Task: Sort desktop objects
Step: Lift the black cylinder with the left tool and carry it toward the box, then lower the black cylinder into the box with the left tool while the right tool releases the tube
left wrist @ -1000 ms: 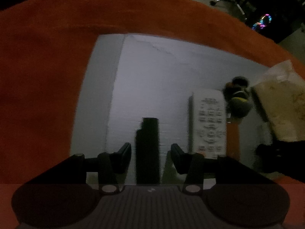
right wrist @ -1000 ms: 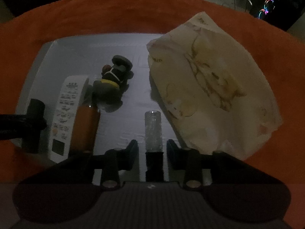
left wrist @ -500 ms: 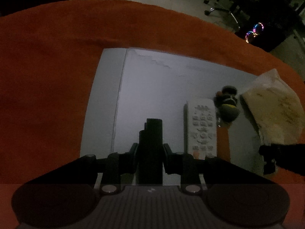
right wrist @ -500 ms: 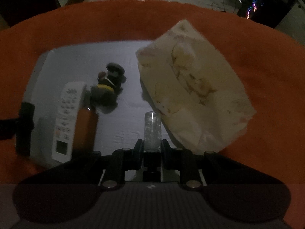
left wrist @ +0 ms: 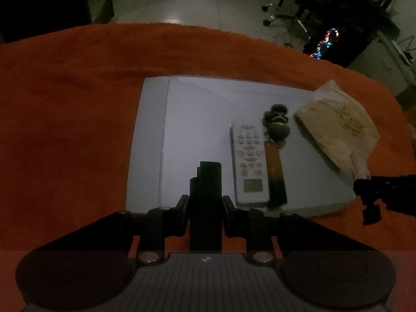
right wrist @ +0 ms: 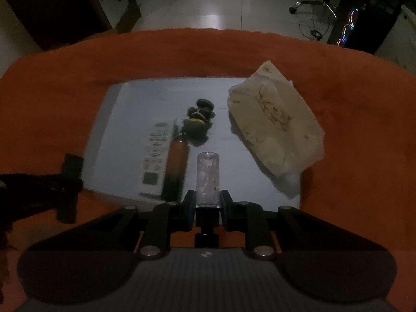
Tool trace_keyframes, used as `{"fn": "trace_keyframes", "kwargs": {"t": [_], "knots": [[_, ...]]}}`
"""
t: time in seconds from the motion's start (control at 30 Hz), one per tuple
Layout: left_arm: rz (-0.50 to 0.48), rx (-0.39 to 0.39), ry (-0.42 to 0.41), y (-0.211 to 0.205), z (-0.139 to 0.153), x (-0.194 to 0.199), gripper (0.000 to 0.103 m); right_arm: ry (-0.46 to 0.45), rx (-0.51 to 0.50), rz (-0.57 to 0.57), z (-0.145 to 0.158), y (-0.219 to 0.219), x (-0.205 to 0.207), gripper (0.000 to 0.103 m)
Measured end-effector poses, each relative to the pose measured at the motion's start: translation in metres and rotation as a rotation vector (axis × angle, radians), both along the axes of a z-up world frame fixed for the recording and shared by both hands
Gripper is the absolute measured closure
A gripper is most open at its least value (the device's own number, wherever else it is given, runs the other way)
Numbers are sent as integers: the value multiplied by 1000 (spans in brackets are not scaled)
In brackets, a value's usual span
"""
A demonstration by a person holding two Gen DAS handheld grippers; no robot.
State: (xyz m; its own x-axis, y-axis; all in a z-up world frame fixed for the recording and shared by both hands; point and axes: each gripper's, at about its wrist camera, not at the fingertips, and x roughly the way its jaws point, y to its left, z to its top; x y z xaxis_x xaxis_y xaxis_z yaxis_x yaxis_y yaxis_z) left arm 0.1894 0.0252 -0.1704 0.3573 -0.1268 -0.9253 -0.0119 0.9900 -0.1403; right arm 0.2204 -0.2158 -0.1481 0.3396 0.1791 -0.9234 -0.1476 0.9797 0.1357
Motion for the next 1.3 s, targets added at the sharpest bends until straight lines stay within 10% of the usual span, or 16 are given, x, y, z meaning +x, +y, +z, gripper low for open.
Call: {"fn": "trace_keyframes", "kwargs": {"t": [0.87, 1.3], "knots": [[-133, -92, -157, -14, 86, -116, 82, -53, 93, 101, 50, 10, -115, 81], [-208, -19, -19, -31, 29, -156, 82, 103, 56, 140, -20, 19, -140, 81]]}}
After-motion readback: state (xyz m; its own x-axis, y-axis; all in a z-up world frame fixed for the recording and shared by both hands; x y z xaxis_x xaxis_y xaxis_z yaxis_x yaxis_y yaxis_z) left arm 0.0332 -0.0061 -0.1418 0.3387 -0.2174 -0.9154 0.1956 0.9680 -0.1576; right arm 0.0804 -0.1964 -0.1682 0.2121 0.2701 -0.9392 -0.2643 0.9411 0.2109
